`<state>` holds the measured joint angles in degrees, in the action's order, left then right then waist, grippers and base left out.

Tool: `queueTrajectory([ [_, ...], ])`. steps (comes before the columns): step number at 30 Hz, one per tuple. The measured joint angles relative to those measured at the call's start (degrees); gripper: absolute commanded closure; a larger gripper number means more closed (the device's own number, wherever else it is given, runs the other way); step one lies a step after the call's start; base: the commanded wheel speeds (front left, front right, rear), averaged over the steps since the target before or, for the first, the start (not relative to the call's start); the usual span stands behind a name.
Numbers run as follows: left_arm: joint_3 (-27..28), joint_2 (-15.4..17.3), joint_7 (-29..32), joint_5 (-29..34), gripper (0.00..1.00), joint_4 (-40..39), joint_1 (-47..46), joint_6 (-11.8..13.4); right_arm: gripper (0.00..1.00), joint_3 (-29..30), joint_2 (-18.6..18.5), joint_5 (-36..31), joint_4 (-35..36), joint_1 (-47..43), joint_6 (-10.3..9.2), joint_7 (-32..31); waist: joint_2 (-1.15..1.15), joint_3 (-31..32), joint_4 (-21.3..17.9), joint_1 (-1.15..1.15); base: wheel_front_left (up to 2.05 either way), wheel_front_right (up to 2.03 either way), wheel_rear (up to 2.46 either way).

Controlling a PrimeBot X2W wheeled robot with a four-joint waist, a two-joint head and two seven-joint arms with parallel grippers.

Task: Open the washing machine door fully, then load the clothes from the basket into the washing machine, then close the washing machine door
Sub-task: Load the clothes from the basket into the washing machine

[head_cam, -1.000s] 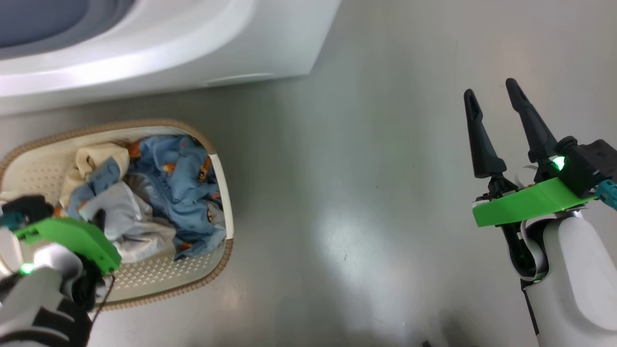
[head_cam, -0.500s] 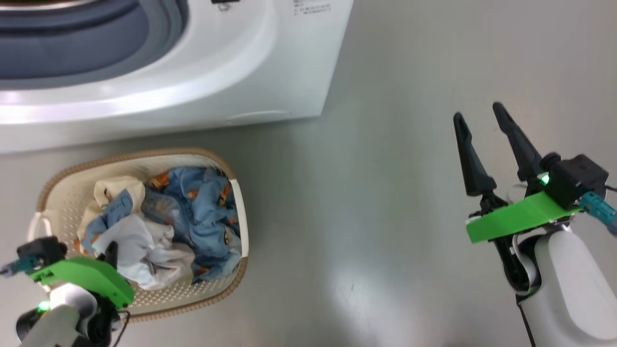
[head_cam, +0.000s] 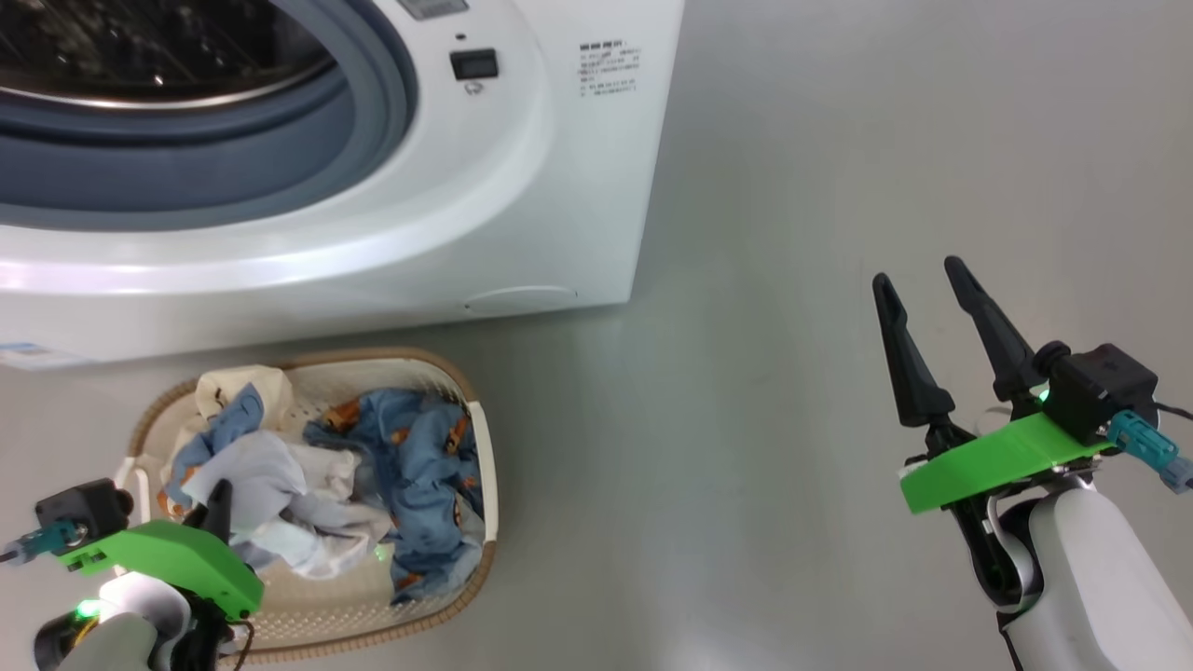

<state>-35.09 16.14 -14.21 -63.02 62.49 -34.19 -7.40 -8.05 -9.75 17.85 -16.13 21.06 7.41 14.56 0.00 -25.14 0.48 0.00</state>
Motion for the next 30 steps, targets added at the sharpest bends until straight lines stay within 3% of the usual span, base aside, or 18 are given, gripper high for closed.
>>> queueTrajectory([
  [13, 12.9, 0.6, 0.0, 12.5, 1.0, -10.3, 6.3, 0.0, 0.0, -0.1, -0.2, 1.0, -0.7, -3.3, 0.0, 0.0, 0.0, 6.1, 0.7, 0.0, 0.0, 0.0, 0.0],
  [30, 24.8, -2.5, 0.0, 27.2, 1.0, -27.4, 14.9, 0.0, 0.0, 0.2, -1.0, 1.6, -1.2, -6.7, 0.0, 0.0, 0.0, 11.6, 1.7, 0.0, 0.0, 0.0, 0.0],
])
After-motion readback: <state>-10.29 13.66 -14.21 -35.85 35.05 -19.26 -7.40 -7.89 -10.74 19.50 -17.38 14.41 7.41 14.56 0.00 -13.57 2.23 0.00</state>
